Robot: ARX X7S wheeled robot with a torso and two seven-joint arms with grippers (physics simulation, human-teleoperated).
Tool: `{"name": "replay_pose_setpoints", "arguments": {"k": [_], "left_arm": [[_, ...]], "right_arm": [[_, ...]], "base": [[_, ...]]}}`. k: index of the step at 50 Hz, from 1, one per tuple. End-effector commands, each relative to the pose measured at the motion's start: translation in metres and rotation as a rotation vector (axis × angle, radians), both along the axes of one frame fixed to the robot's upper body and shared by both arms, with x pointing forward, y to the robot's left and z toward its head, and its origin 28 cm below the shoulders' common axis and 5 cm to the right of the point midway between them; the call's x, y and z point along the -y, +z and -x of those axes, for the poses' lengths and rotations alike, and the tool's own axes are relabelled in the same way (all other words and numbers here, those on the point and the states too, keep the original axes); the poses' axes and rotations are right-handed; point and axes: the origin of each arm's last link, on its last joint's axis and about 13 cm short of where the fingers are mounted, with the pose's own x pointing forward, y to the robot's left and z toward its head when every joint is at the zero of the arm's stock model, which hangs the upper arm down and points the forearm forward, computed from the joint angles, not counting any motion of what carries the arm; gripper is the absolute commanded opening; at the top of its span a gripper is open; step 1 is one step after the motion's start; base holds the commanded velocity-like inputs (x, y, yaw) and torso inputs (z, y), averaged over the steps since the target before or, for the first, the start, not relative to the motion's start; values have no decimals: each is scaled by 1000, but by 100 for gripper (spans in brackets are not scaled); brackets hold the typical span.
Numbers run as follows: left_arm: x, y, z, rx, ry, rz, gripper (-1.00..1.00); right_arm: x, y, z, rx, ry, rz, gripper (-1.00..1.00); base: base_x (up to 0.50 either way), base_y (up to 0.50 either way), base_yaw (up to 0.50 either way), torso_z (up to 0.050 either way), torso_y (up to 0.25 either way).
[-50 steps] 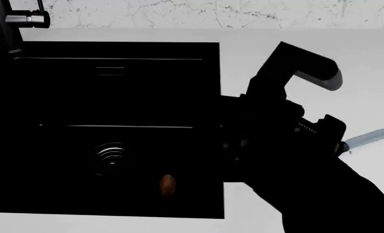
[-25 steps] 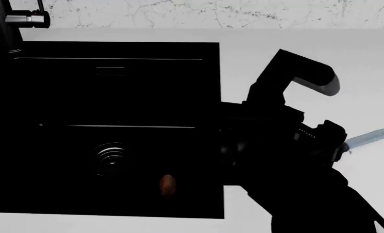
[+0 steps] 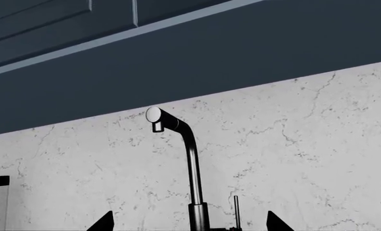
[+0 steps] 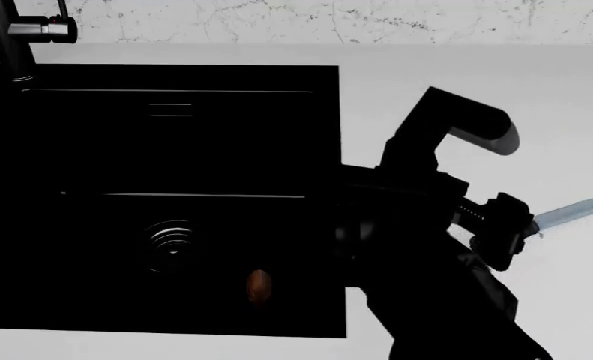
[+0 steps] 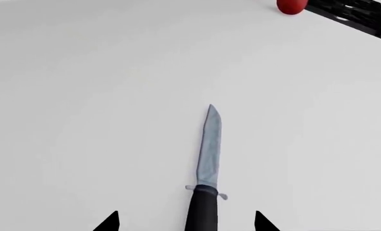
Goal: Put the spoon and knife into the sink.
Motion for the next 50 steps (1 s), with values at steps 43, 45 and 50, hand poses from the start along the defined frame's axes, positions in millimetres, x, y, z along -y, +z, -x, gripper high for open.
{"name": "replay_pose_setpoints", "arguments": {"k": [43,45,50], "left_arm": [[0,-3,-4,-9,3,-3,100],[0,-4,-4,-10,3,-2,100],[0,-4,-5,-12,2,-2,100]], "right_arm": [[7,-18,-1,-56,-26,-21,100],[7,-18,-1,-57,-26,-21,100],[8,-19,-1,-60,-26,-21,100]], "base": [[0,0,0,0,0],[0,0,0,0,0],[0,0,0,0,0]]}}
